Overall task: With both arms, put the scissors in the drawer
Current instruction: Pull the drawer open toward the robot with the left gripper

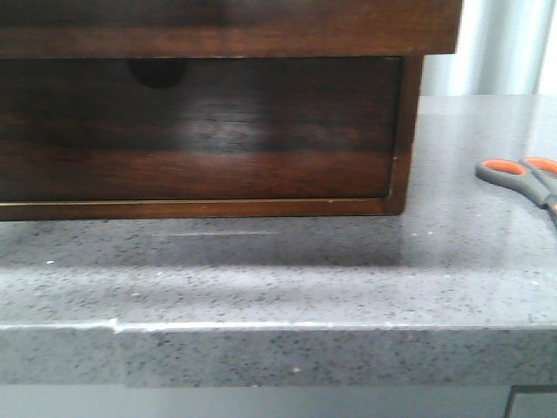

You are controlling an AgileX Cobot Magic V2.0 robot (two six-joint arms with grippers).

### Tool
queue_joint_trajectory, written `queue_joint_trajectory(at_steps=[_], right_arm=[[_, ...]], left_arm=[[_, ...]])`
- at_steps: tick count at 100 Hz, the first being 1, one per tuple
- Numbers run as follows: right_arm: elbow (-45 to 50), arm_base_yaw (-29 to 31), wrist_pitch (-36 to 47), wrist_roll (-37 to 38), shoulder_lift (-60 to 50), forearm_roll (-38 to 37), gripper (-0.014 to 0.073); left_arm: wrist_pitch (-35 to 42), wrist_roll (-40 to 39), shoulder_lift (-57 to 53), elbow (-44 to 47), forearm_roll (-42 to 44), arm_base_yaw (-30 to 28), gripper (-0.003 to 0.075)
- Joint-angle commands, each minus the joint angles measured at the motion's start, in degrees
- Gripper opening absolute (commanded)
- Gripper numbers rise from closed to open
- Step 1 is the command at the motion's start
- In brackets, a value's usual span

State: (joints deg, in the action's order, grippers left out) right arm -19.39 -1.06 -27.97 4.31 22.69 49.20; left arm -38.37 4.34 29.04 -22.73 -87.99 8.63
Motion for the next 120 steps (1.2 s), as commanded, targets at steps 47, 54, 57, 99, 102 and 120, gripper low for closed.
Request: queue_joint_trajectory(at_steps=[47, 54, 57, 99, 102, 120], right_arm=[[-2.3, 0.3, -0.9, -2.6, 0.8, 0.4, 0.0404], [-2.3, 0.3, -1.3, -2.6, 0.8, 0.7, 0.0404], [-2.3, 0.3, -1.3, -2.6, 0.8, 0.7, 0.0404], [-17.5, 0.3, -5.3, 2.4, 6.1, -19.3, 0.0403], [-19.4, 0.3, -7.2, 3.5, 7.5, -22.7, 0.0403], [-31.6, 0.3, -23.7, 9.0, 18.1, -42.2, 0.0403]], left_arm=[[-5.1, -0.4, -7.1, -3.9, -1.8, 0.4, 0.0496], [-4.9, -0.4, -8.3, -3.9, -1.5, 0.4, 0.0494], [-4.9, -0.4, -8.7, -3.9, -1.5, 0.4, 0.0491], [-8.1, 12.2, -9.3, -6.2, -1.2, 0.4, -0.002], [-7.8, 13.7, -9.3, -6.8, -1.2, 0.4, -0.002], [-8.3, 18.3, -9.3, -13.6, 7.4, 0.4, -0.002]])
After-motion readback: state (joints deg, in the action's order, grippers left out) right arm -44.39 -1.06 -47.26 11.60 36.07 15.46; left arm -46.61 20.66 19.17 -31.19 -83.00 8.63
